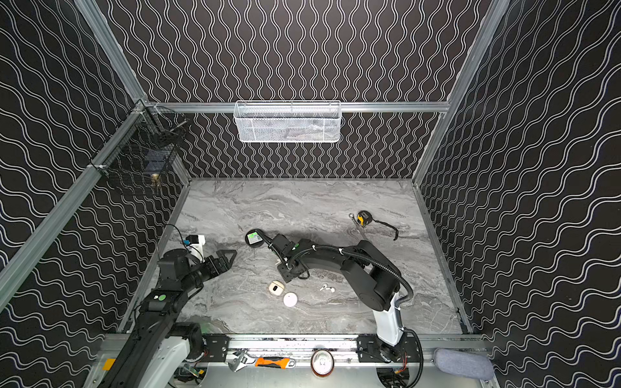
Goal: Insert wireless bluetooth earbuds into charging case
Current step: Pick up the charging case from the center of the table, then pass the charging case.
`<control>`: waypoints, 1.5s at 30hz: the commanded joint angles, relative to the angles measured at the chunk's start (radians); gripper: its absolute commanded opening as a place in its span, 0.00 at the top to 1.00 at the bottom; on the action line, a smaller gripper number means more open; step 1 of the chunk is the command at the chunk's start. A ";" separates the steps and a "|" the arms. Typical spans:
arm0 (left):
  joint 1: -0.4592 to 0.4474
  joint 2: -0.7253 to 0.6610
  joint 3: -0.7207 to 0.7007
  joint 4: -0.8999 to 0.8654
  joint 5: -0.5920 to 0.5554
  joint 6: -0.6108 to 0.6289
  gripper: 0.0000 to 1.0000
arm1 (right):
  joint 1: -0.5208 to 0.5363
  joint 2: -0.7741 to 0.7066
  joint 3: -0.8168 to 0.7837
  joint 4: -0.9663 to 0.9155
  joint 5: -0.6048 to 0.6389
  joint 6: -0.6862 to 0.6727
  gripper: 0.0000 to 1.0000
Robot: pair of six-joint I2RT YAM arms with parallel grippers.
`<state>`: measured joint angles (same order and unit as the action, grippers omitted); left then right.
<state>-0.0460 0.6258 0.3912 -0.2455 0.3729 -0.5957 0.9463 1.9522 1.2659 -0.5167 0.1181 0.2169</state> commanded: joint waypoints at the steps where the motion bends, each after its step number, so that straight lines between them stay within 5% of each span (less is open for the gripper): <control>1: 0.001 0.006 -0.003 0.038 0.036 0.000 0.03 | 0.000 0.004 -0.017 -0.008 -0.007 0.005 0.41; 17: 0.001 0.089 0.018 0.123 0.154 -0.019 0.13 | 0.010 -0.123 -0.055 0.043 0.031 -0.007 0.57; 29: 0.000 0.116 0.268 0.072 0.400 -0.054 0.28 | 0.230 -0.490 -0.099 0.271 0.345 -0.044 0.61; 37: 0.000 0.080 0.484 -0.216 0.414 0.113 0.32 | 0.361 -0.644 -0.305 0.693 0.394 -0.412 0.65; 45: 0.000 0.017 0.523 -0.266 0.505 0.148 0.38 | 0.402 -0.726 -0.405 0.942 0.433 -0.625 0.66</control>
<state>-0.0460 0.6586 0.9043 -0.4751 0.8242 -0.4904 1.3350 1.2419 0.8658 0.2596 0.5117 -0.2844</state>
